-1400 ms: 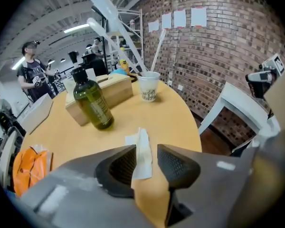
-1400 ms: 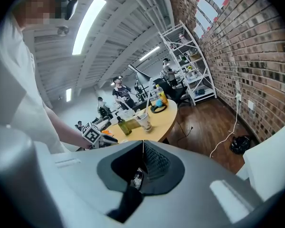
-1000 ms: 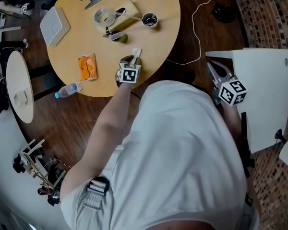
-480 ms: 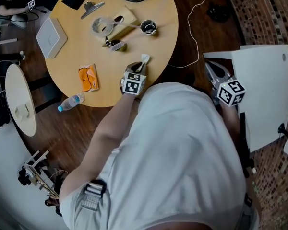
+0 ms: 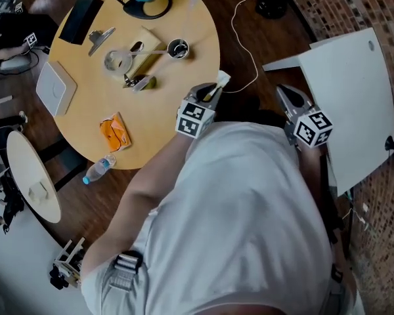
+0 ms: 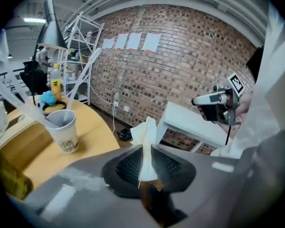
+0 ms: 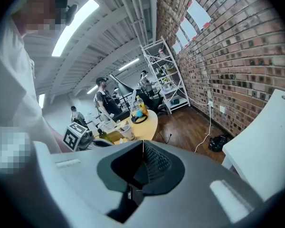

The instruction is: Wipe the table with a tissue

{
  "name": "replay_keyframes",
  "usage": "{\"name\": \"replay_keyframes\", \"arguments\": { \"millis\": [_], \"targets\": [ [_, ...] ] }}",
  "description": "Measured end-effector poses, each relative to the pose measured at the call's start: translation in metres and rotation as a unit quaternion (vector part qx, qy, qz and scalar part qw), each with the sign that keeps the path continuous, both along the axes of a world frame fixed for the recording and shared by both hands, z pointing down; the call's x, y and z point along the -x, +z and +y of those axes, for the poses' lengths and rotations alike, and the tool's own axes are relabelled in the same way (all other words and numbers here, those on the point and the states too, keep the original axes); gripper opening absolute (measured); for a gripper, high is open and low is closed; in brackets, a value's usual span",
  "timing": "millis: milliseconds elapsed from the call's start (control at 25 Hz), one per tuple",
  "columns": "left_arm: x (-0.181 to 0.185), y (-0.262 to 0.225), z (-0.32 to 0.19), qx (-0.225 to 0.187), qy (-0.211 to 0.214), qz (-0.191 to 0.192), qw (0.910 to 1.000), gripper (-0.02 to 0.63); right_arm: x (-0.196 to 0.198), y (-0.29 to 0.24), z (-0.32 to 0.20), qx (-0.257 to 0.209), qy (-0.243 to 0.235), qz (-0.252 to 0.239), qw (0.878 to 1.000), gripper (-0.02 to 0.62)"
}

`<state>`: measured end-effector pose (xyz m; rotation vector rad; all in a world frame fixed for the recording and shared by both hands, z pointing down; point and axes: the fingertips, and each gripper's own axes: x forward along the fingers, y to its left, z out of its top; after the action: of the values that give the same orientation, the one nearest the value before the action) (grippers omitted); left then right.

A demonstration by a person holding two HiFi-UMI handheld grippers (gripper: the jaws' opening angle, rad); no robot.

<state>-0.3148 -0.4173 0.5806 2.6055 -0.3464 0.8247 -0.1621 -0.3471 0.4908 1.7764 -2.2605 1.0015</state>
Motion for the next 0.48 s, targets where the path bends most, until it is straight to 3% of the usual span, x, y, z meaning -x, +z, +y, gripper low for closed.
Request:
{"name": "replay_keyframes", "arguments": {
  "millis": [240,360,480],
  "targets": [
    [-0.052,-0.014,0.026,0.015,0.086,0.043,0.9952,0.060,-0.028,0.000,0.042,-0.003,0.077,0.015,0.997,0.009],
    [-0.064,-0.018,0.033,0.008,0.107,0.037,0.9935,0.060,-0.033,0.012,0.053,-0.005,0.090,0.006,0.996,0.009],
    [-0.099,-0.027,0.053,0.007,0.138,0.041,0.9895,0.060,-0.056,0.012,0.075,-0.011,0.115,-0.005,0.993,0.009]
  ]
}}
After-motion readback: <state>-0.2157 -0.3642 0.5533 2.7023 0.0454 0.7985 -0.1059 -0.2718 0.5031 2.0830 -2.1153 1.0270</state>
